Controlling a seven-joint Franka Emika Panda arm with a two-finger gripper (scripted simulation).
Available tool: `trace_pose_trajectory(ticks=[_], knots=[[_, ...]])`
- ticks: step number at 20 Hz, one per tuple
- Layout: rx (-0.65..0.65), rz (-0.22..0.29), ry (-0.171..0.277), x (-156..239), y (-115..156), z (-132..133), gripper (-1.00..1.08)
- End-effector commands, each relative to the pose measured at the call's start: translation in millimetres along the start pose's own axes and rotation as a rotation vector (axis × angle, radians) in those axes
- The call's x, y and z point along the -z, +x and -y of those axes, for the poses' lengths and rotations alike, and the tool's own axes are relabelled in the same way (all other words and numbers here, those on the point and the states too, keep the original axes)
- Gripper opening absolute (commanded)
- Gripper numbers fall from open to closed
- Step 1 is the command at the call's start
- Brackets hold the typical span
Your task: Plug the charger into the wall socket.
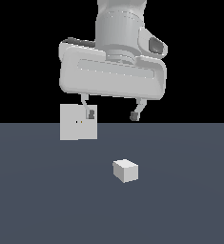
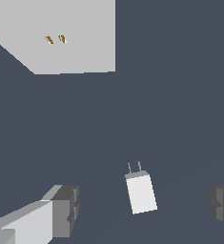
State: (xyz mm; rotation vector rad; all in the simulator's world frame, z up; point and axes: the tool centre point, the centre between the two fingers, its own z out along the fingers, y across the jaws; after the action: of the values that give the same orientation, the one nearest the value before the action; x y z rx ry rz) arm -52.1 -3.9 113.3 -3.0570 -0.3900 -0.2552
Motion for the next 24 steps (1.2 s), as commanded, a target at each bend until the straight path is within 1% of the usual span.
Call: trace_pose_trajectory(ticks=[1, 7, 13, 19, 24], knots=[[0.034, -0.024, 0.001, -7, -8, -3, 1.00], [0.104, -0.073, 0.006, -24, -22, -8, 1.00], [0.152, -0.107, 0.011, -35, -30, -12, 1.00], [0.181, -0.127, 0.016, -43, -35, -15, 1.00], [0.188, -0.132, 0.017, -45, -36, -16, 1.00]])
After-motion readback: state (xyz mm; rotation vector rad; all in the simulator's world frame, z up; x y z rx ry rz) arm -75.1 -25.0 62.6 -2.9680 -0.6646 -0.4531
